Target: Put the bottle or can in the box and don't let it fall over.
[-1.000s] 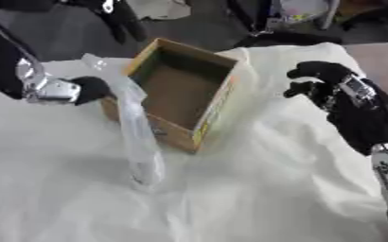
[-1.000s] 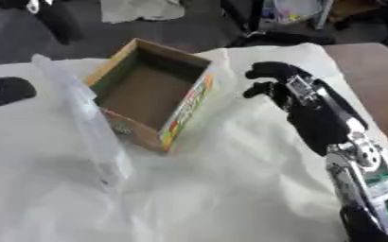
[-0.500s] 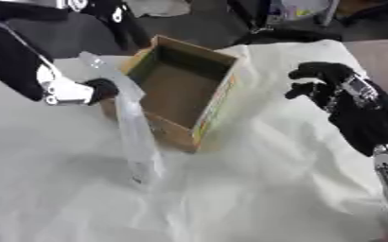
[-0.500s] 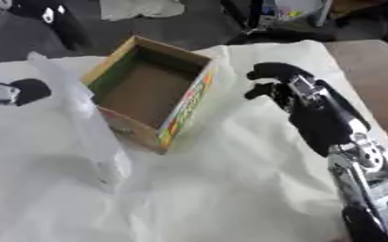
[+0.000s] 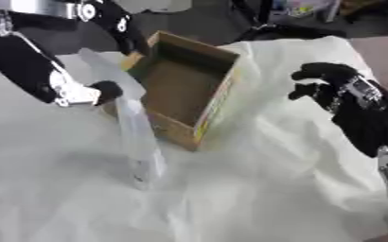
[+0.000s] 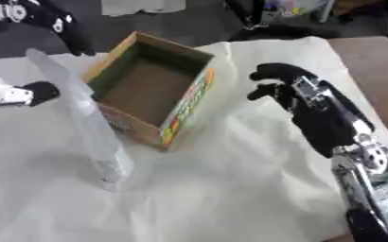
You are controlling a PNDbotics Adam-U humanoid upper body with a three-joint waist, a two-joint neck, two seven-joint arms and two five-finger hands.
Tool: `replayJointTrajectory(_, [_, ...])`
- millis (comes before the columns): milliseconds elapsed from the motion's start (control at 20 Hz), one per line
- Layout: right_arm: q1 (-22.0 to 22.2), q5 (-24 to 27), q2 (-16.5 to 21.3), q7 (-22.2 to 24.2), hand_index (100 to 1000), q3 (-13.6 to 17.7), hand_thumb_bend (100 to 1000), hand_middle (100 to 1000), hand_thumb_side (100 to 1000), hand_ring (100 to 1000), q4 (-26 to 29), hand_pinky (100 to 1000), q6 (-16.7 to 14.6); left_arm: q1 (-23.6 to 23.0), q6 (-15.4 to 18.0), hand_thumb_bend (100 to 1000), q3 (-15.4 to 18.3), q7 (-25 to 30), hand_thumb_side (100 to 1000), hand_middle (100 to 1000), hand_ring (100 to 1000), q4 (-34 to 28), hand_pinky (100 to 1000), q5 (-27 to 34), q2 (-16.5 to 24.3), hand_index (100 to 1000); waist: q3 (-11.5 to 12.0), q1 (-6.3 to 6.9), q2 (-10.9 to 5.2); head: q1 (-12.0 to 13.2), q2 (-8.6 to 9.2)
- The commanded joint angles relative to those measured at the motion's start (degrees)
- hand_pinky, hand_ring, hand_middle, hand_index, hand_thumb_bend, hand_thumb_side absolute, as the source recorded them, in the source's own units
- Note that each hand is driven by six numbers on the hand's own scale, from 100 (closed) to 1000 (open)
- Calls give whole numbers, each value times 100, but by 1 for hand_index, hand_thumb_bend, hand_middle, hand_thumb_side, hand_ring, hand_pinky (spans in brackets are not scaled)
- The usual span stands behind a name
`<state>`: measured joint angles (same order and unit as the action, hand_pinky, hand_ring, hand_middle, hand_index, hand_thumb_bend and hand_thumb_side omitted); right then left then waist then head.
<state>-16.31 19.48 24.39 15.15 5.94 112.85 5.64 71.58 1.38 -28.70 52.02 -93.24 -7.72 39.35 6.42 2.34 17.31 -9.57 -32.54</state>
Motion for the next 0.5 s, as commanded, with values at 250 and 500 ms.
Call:
replayJointTrajectory(250, [-58, -39, 27, 22, 800, 26, 100, 750, 769, 679, 69, 982, 12, 42, 25, 193, 46, -5, 378, 816, 819, 31, 938, -92, 87, 880, -3, -6, -41, 48, 54])
replayJointTrajectory(500, [-53, -57, 16, 40, 801, 21, 100, 750, 772, 679, 68, 983, 22, 37, 57, 165, 45, -5, 341, 803, 810, 82, 934, -172, 78, 840, 3, -8, -15, 50, 45])
